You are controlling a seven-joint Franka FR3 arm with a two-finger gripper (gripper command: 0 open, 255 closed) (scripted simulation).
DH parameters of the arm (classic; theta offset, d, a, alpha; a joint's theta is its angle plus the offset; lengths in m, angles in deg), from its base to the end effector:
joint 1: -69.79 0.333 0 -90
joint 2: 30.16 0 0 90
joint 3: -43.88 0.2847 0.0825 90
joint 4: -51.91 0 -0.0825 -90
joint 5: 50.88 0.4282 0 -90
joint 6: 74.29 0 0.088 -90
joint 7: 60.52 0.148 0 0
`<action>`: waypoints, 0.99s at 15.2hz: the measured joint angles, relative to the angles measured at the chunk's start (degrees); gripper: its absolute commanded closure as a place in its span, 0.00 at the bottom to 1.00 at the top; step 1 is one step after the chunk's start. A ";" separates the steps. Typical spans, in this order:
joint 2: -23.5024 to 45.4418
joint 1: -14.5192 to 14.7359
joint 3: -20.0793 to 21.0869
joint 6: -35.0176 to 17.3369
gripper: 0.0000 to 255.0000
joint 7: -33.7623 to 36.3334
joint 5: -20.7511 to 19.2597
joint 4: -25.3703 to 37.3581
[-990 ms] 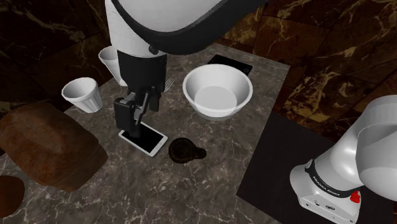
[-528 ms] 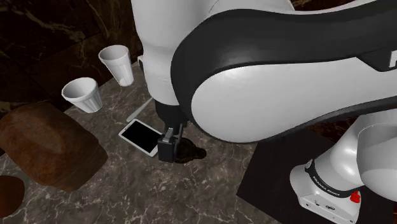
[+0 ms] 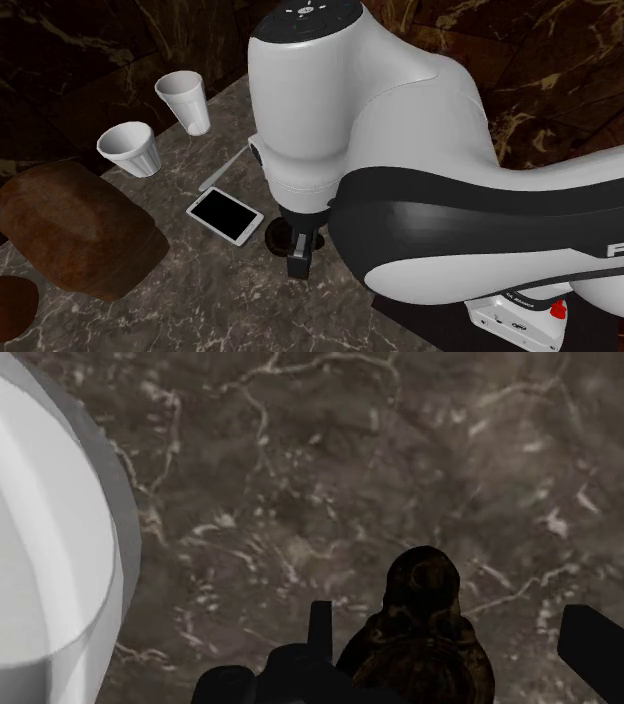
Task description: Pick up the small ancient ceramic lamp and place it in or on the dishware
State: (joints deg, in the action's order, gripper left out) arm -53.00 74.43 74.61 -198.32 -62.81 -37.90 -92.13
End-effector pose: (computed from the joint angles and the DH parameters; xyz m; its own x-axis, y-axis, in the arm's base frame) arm 0.3863 0.2682 0.3073 0.8795 0.4758 0.0110 0.4757 -0.8796 0.0115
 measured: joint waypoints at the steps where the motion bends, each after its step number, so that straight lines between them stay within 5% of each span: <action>1: 0.42 -0.02 0.26 -0.93 0.00 0.14 -0.03 -0.54; 10: 2.12 -0.24 1.05 -4.12 0.00 0.53 -0.28 -2.07; 11: 2.12 -0.24 1.05 -4.12 1.00 0.53 -0.28 -2.07; 15: 1.88 0.00 1.18 -4.18 1.00 0.51 0.15 -1.93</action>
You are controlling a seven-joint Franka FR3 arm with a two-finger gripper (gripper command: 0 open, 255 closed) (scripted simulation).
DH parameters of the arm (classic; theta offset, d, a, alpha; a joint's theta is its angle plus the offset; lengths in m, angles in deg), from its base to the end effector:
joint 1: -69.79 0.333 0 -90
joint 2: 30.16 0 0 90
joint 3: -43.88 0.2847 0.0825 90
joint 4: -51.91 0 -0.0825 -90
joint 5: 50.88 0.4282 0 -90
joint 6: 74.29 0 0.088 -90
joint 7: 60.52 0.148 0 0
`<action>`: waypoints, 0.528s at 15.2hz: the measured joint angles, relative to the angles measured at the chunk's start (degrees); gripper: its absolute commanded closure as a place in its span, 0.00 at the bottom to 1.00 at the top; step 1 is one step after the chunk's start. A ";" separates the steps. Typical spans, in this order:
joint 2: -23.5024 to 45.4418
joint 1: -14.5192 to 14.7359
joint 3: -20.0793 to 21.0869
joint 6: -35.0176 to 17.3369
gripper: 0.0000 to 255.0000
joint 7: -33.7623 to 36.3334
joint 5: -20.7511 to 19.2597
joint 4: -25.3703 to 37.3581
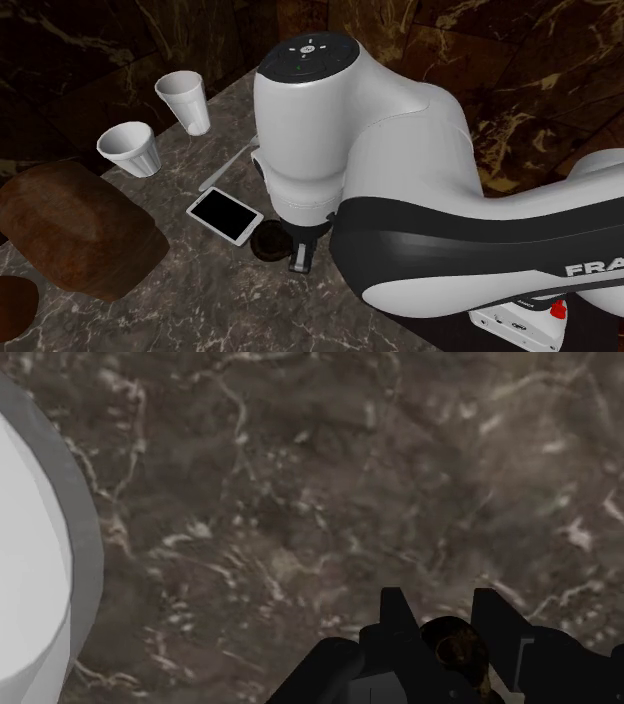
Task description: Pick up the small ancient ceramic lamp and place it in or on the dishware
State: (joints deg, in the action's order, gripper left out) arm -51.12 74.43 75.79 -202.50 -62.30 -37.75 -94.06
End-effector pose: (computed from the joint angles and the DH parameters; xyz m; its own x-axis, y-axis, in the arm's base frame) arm 0.3819 0.2713 0.2828 0.8781 0.4782 0.0181 0.4781 -0.8782 0.0088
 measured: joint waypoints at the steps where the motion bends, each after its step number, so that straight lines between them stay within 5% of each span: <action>1: -0.01 0.01 0.01 -0.06 1.00 0.03 -0.08 -0.03; 8: -0.52 -0.11 -0.40 1.15 1.00 -0.17 -0.25 0.33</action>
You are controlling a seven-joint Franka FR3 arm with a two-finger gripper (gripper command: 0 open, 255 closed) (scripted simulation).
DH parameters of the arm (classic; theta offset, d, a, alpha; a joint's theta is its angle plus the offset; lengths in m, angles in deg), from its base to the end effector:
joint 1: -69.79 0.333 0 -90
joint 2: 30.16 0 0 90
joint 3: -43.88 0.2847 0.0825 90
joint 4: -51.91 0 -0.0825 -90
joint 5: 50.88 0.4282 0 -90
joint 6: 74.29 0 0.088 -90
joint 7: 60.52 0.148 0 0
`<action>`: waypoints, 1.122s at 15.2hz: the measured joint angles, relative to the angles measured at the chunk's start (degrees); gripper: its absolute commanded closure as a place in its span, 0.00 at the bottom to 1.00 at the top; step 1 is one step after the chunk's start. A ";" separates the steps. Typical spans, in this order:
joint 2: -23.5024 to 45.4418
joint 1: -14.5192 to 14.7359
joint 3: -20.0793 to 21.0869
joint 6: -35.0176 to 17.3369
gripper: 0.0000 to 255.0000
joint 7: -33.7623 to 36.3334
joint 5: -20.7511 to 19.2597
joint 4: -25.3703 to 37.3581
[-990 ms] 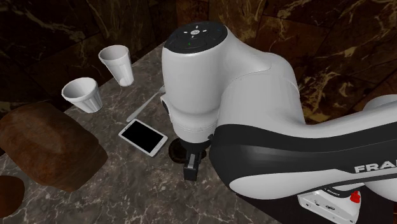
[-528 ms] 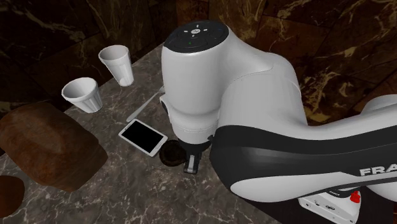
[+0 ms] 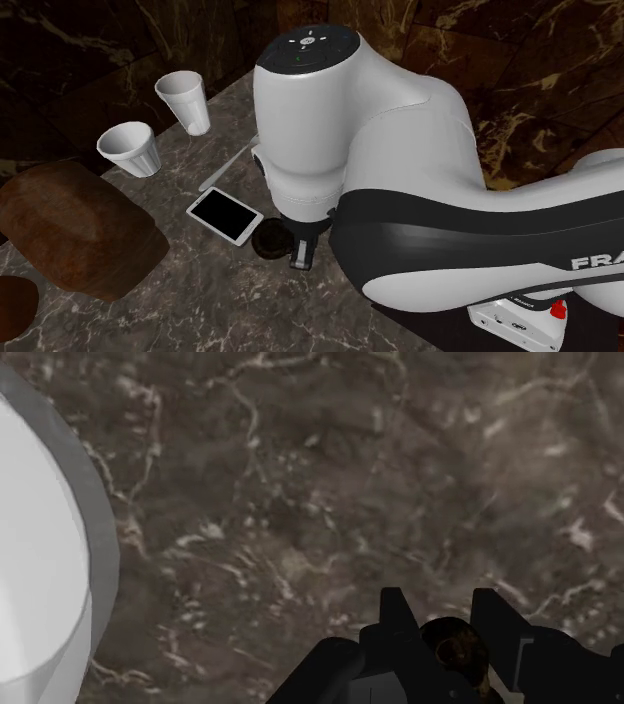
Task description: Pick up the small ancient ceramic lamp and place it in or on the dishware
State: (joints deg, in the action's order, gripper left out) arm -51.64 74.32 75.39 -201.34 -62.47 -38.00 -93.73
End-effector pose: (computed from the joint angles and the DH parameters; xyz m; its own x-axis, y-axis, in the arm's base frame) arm 0.3834 0.2682 0.2880 0.8790 0.4766 0.0127 0.4764 -0.8791 0.0125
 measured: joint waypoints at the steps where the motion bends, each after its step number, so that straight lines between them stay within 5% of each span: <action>1: -0.37 0.01 -0.21 0.77 1.00 -0.11 0.02 0.37; 17: -5.63 0.28 -3.21 14.34 1.00 -0.91 -0.14 8.79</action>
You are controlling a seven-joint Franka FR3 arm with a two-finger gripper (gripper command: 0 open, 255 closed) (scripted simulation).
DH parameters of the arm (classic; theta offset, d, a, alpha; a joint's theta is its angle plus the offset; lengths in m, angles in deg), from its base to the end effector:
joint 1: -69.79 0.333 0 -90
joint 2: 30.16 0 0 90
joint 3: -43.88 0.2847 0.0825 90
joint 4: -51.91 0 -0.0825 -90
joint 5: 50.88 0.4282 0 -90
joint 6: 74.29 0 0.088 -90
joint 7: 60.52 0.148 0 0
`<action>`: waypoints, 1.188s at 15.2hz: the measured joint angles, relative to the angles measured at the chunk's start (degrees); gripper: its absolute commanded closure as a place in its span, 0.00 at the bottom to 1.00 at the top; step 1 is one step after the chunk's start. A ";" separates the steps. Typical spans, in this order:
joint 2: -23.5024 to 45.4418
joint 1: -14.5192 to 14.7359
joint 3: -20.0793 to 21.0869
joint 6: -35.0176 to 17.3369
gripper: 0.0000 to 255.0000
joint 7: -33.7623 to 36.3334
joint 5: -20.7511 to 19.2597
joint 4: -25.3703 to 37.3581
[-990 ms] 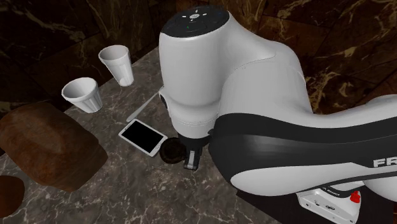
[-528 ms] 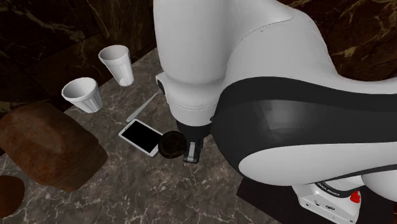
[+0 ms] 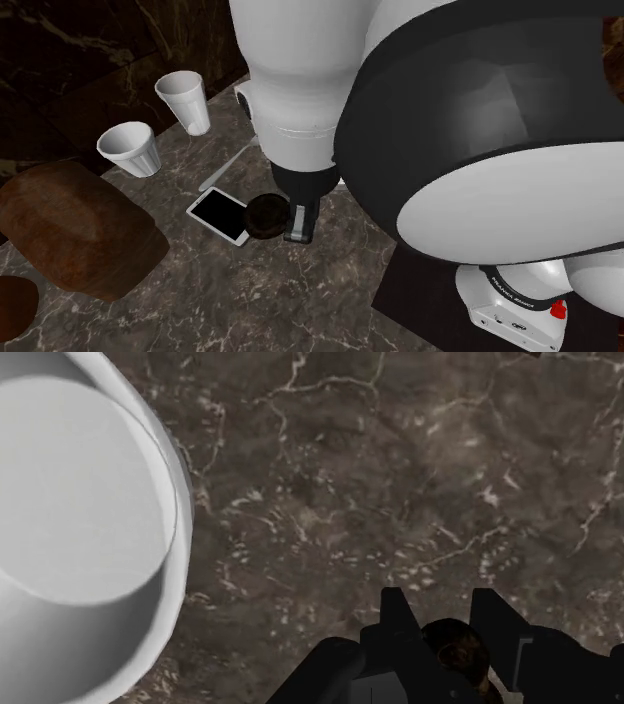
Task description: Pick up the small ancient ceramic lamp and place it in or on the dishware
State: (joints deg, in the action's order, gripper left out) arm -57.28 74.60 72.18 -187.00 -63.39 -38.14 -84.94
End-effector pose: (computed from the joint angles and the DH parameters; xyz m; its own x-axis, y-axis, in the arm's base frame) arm 0.3915 0.2704 0.3865 0.8793 0.4762 0.0115 0.4760 -0.8793 0.0126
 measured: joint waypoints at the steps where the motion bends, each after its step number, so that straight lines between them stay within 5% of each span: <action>1: -0.27 0.01 -0.19 0.68 1.00 -0.07 -0.02 0.41; 11: -1.30 -0.31 -1.61 8.40 1.00 -0.07 -0.75 7.11; 18: -4.22 -2.76 -8.83 8.68 1.00 -8.87 -3.07 3.52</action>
State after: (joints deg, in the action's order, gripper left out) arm -61.49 71.84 63.35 -178.32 -72.25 -41.21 -81.42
